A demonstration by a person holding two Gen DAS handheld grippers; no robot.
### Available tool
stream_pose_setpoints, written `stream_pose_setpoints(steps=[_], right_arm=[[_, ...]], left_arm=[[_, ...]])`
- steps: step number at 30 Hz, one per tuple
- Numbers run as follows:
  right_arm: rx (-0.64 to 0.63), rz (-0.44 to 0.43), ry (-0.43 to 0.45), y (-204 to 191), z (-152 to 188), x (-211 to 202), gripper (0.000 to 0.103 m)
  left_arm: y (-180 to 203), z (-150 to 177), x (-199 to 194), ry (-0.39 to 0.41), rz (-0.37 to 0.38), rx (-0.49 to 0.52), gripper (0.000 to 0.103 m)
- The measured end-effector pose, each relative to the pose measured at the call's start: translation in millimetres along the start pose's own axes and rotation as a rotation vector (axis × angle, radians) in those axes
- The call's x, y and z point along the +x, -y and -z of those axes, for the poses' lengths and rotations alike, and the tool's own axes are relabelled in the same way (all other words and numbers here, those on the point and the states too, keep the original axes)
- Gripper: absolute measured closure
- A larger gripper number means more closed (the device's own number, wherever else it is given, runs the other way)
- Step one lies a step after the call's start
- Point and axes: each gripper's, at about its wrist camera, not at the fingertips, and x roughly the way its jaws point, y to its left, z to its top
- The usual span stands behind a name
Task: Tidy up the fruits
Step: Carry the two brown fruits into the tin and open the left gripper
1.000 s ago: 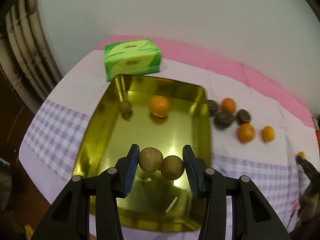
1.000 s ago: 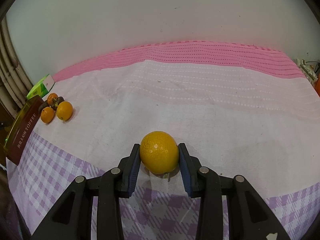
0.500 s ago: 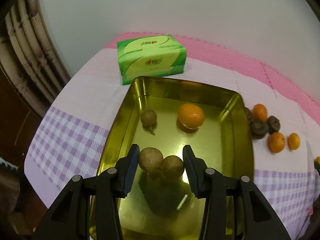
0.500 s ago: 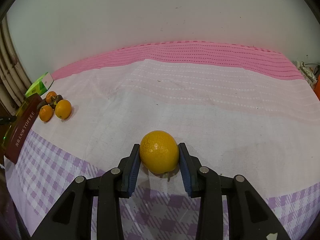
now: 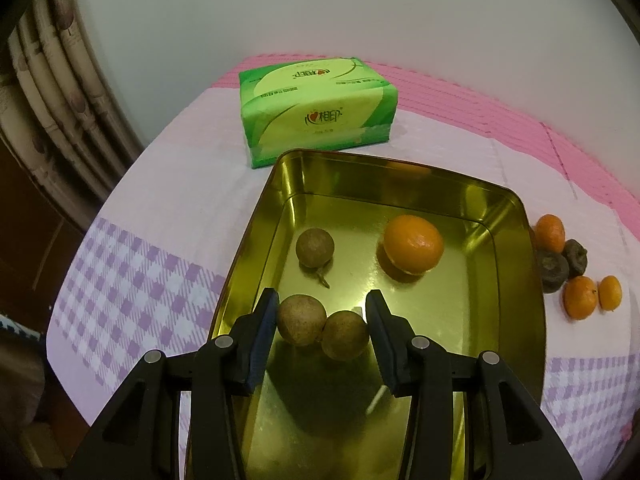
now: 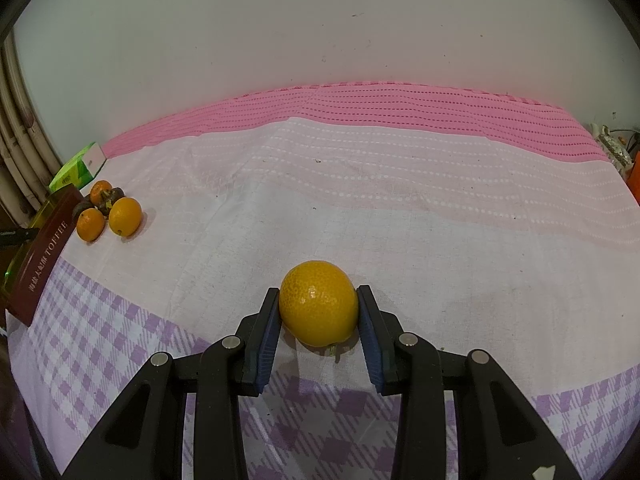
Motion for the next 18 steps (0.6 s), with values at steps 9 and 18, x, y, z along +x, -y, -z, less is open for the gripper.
stream_pose_setpoints(steps=[9, 18], right_arm=[[-0.005, 0.007, -0.001, -0.2, 0.4, 0.0, 0.068], [-0.007, 0.01, -0.002, 0.4, 0.7, 0.1, 0.068]], left_arm=[[-0.2, -0.9, 6.9, -0.004, -0.016, 0.013, 0.057], [0.0, -1.0, -0.3, 0.008, -0.044, 0.022, 0.056]])
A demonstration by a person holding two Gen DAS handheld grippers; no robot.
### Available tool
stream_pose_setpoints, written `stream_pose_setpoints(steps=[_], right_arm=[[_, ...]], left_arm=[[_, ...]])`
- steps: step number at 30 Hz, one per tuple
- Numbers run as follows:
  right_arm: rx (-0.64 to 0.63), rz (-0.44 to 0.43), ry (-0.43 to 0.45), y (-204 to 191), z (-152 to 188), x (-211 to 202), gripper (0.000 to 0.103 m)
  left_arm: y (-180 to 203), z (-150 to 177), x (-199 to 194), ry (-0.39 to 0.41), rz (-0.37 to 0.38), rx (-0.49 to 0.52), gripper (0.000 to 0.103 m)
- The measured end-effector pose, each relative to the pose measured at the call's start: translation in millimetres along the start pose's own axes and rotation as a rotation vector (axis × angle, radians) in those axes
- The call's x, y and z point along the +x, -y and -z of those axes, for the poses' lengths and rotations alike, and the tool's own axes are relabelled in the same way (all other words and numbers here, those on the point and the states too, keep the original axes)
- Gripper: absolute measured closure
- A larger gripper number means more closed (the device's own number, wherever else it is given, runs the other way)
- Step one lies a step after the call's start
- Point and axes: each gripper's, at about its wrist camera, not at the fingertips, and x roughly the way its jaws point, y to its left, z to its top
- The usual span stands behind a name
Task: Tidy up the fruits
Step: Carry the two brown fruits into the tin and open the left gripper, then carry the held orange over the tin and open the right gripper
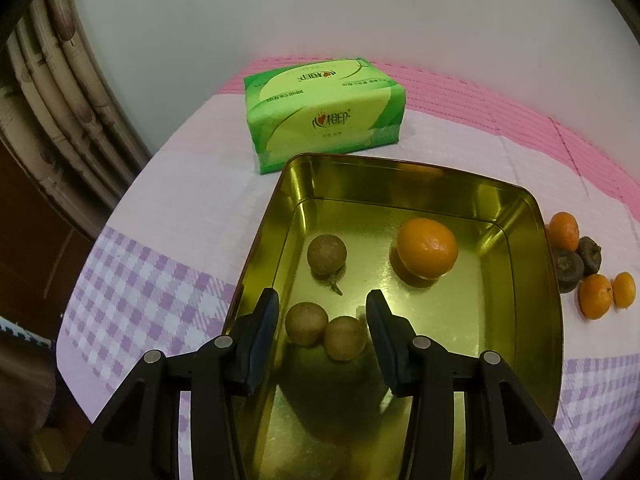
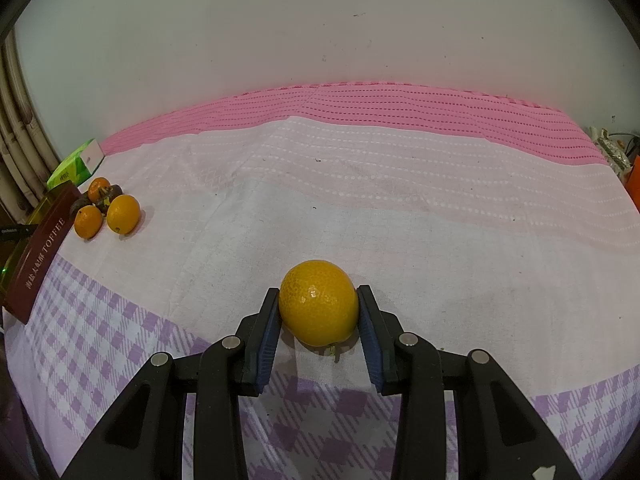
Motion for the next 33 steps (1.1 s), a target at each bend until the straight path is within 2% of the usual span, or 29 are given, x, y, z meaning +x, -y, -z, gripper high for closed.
stream_pose_setpoints(steps=[6, 13, 15, 24, 28, 33], right_arm=[[0.0, 0.0, 0.0, -0.7, -0.2, 0.0, 0.068], [0.001, 0.0, 0.0, -0.7, -0.3, 0.1, 0.068], [0.001, -0.001, 0.0, -0.1, -0.2, 0.0, 0.068], [-0.003, 0.006, -0.002, -1.3, -0.3, 0.1, 0.068], [-0.023, 0.031, -0.006, -5.3, 0.0, 0.8, 0.068], [-0.048, 0.062, -0.012, -9.7, 0.7, 1.5, 0.068]], left_arm=[[-2.1, 0.6, -12.6, 0.0, 0.008, -0.032, 0.054], [15.4, 17.5, -59.1, 0.083, -0.035, -0.008, 0.047], [20.4, 22.5, -71.5, 0.09, -0.038, -0.006, 0.04], [30.2, 51.6, -122.3, 0.132, -0.008, -0.045, 0.034], [32.5, 68.0, -136.1, 0.163, -0.033, -0.068, 0.033], [39.7, 91.1, -143.9, 0.183, -0.102, -0.056, 0.031]])
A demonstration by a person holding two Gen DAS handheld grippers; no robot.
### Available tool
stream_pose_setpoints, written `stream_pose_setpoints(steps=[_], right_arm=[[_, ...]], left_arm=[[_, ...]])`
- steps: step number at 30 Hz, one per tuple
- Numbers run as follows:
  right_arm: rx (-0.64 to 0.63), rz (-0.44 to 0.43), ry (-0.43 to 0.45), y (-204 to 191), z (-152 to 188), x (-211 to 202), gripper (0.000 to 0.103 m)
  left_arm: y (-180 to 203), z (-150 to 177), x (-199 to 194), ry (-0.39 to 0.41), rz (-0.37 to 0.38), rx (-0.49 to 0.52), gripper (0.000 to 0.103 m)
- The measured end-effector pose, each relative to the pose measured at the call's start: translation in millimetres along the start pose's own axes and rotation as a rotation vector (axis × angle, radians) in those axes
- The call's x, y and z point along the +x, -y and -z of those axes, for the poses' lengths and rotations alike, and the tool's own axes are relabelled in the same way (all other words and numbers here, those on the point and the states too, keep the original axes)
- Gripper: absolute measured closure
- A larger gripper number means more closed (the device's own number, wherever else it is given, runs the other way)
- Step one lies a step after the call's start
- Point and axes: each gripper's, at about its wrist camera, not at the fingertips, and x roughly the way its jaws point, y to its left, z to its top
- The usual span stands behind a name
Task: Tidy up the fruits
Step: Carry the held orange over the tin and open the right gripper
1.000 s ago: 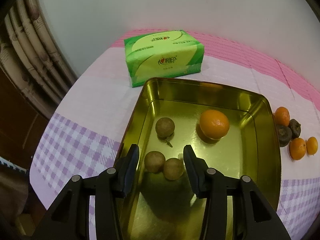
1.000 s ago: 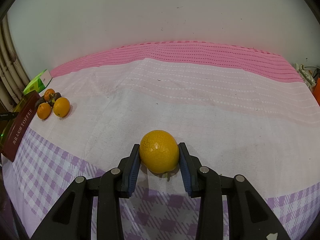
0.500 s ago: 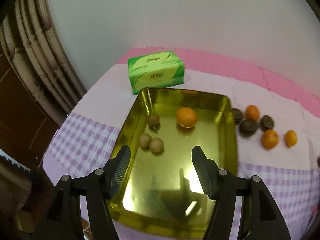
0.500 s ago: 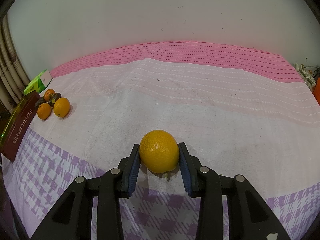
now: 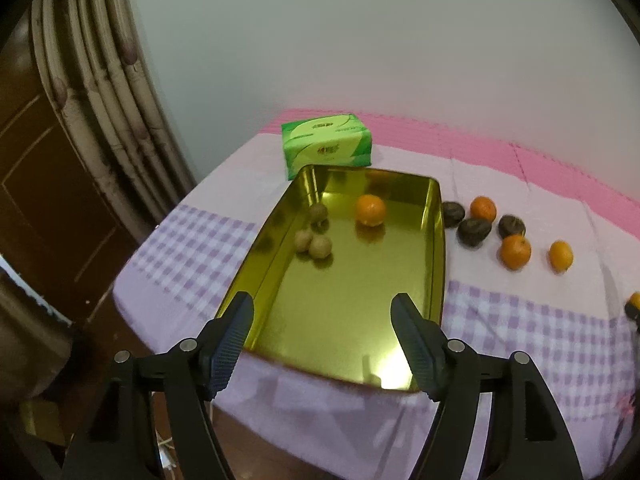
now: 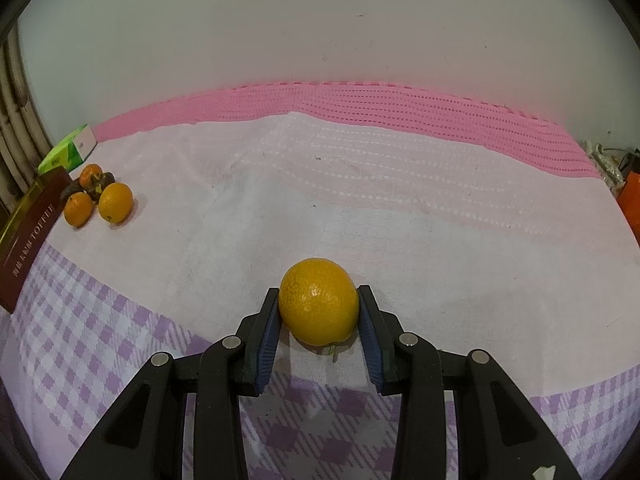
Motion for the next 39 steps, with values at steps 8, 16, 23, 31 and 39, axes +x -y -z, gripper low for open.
stream_pose_setpoints(steps=[8, 16, 23, 31, 39], right_arm=[[0.049, -0.028, -0.035, -6.8, 10.8, -13.9, 0.069], [0.052, -0.097, -0.041, -37.6, 26.2, -37.8, 0.069], [-0.035, -0.201, -0.021, -101.0, 12.2, -59.3, 0.069], [-0.163, -0.359, 0.006, -188.5, -15.9, -76.8, 0.069], [-0.257, -0.482, 0.021, -258.7, -42.8, -82.5, 0.069]], left_arm=[[-8.9, 22.9, -15.6, -0.008, -0.004, -0.003, 0.024], [-13.3, 25.7, -12.6, -0.03, 0.023, -0.022, 0.024], [-22.9, 23.7, -6.0, -0.07, 0.025, -0.052, 0.024], [-32.2, 21.3, -4.1, -0.069, -0.026, -0.058, 0.024], [-41.6, 17.2, -6.0, -0.043, -0.065, -0.057, 0.024]])
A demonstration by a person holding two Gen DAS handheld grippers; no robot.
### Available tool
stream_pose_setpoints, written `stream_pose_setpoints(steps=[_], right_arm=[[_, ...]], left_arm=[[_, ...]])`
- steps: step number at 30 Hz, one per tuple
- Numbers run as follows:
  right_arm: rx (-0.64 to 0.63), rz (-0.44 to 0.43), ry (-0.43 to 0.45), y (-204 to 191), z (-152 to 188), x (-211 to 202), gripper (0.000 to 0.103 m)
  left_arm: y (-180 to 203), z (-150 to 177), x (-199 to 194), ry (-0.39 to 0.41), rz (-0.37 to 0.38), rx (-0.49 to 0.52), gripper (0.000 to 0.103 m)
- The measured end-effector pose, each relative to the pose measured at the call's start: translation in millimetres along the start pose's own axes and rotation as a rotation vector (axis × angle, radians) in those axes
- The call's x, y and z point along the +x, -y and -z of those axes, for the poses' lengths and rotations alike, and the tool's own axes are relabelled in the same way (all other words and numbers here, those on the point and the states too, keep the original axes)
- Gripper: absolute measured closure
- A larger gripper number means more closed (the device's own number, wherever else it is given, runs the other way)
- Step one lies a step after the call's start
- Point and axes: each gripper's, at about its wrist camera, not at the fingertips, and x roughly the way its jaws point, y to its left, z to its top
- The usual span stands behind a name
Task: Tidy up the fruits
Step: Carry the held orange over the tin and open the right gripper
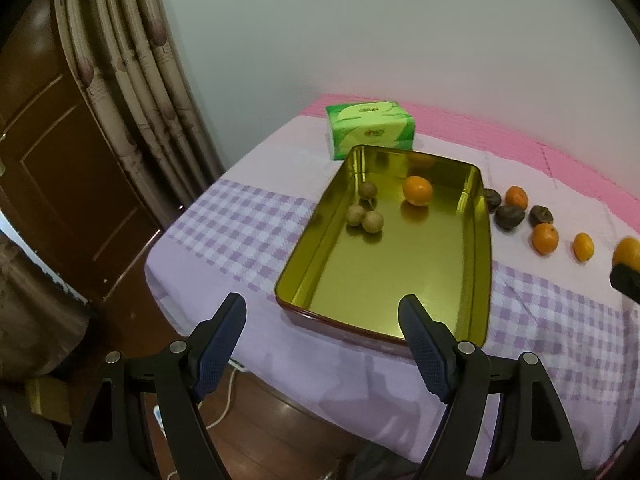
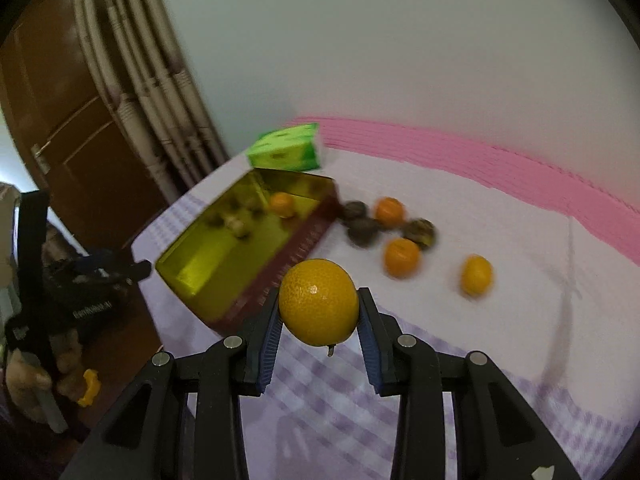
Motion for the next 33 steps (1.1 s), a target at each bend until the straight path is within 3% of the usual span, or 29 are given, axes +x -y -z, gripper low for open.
stream_pose_setpoints(steps=[11, 18, 20, 33], right_arm=[[-0.076, -0.083, -0.056, -42.4, -39.9, 62.9, 0.069], [-0.11, -0.111, -0.094, -62.2, -65.4, 102.6, 0.069], [-0.117, -0.115, -0.104, -66.9, -69.7, 112.4, 0.069], [-0.112, -0.093, -0.183, -72.5, -79.2, 164.5, 0.069]], left_arm=[[-17.7, -2.9, 11.4, -0.026, -0.034, -0.06, 0.024], [-16.5, -5.0, 11.2, -0.003, -0.08, -0.045, 0.023], [-15.6, -4.8, 12.8, -0.005, -0.083, -0.036, 0.016], [-16.5, -4.6, 21.3, -0.039, -0.068, -0.03, 0.015]])
